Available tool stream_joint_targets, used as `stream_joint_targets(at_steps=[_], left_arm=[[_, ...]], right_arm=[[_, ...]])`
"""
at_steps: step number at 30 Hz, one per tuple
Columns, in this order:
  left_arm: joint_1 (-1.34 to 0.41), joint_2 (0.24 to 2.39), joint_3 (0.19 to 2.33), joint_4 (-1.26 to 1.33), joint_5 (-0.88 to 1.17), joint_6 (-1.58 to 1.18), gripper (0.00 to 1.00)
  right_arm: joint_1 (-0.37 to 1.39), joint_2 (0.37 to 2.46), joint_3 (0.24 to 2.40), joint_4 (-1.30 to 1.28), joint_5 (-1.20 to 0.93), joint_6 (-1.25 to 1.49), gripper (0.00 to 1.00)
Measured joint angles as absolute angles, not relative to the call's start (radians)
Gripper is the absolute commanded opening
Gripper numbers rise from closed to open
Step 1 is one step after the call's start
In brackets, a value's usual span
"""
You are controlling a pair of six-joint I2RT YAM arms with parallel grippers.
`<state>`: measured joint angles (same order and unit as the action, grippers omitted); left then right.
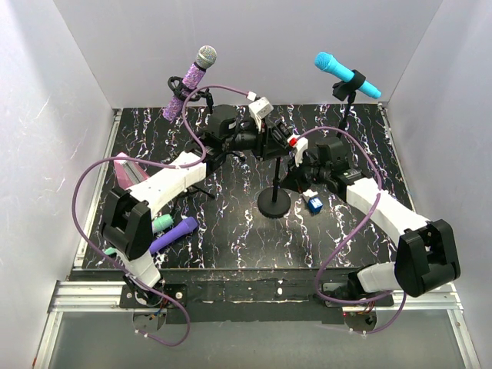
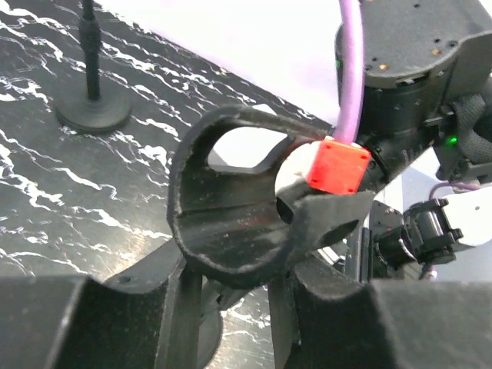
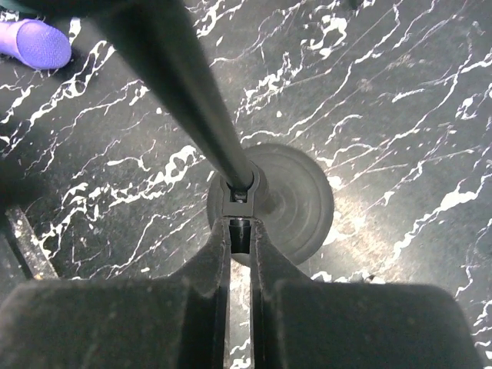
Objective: Remove the microphone from the stand
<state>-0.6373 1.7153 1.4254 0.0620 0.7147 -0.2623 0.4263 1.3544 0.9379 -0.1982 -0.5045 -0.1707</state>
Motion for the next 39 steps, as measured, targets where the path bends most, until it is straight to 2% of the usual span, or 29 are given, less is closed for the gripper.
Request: stream_joint_targets(at_steps=[1, 14, 22, 23, 24, 25, 26, 29, 31, 35, 39], left_arm=[[-0.634, 1.722, 1.431, 0.073, 0.717, -0.239, 0.00], [-0.615, 1.685, 1.416, 0.018, 0.785, -0.150, 0.00], [-0.595, 1.675, 1.410, -0.002, 0.762, -0.180, 0.00], [-0.593, 1.674, 1.410, -0.003, 0.758, -0.180, 0.00], [-0.591, 1.674, 1.410, -0.005, 0.757, -0.180, 0.00], [-0.591, 1.673, 1.410, -0.007, 0.756, -0.180, 0.00], [-0.590, 1.672, 1.410, -0.008, 0.756, -0.181, 0.00], [-0.591, 1.668, 1.406, -0.009, 0.756, -0.185, 0.00], [-0.590, 1.659, 1.399, -0.015, 0.755, -0.180, 0.00], [-0.589, 1.636, 1.380, -0.027, 0.748, -0.164, 0.00], [-0.588, 1.621, 1.369, -0.036, 0.746, -0.146, 0.00]], right_arm=[[0.426, 1.354, 0.937, -0.189, -0.498, -0.173, 0.01], [0.443, 1.263, 0.789, 0.006, -0.458, -0.339, 0.01], [0.520, 1.156, 0.543, 0.324, -0.447, -0.995, 0.01], [0.525, 1.156, 0.517, 0.369, -0.446, -1.073, 0.10], [0.529, 1.158, 0.493, 0.411, -0.444, -1.130, 0.28], [0.533, 1.159, 0.463, 0.466, -0.440, -1.186, 0.54], [0.538, 1.161, 0.438, 0.513, -0.437, -1.225, 0.63], [0.554, 1.141, 0.427, 0.438, -0.439, -1.251, 0.74], [0.548, 1.099, 0.489, 0.256, -0.457, -1.200, 0.74], [0.492, 1.081, 0.793, -0.125, -0.508, -0.951, 0.73], [0.406, 1.152, 1.028, -0.303, -0.616, -0.598, 0.69]])
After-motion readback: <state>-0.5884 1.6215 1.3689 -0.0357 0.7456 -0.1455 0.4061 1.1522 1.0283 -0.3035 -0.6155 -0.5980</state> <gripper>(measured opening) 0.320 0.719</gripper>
